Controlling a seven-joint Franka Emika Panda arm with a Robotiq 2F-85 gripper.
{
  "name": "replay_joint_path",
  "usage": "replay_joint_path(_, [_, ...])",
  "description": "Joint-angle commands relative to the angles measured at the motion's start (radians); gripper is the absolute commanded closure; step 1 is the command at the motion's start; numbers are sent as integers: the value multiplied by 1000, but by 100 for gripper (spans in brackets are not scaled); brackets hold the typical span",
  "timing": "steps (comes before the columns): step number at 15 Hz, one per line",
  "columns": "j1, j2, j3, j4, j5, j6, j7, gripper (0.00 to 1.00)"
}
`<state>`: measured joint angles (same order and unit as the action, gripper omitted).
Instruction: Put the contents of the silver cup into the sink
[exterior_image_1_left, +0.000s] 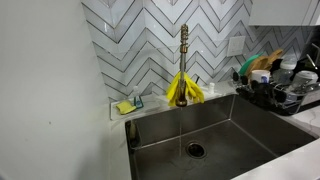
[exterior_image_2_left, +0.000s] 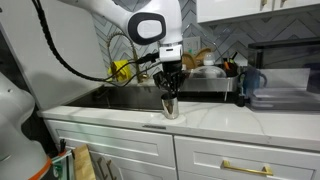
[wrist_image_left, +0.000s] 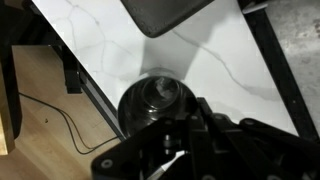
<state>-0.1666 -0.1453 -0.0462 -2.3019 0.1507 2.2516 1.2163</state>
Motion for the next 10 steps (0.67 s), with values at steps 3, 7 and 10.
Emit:
replay_joint_path(3, [36, -47, 12, -9, -28, -49, 12, 99])
replay_joint_path(7, [60, -126, 64, -22, -129, -109, 46, 99])
replay_joint_path(10, [81, -198, 115, -35, -192, -137, 65, 99])
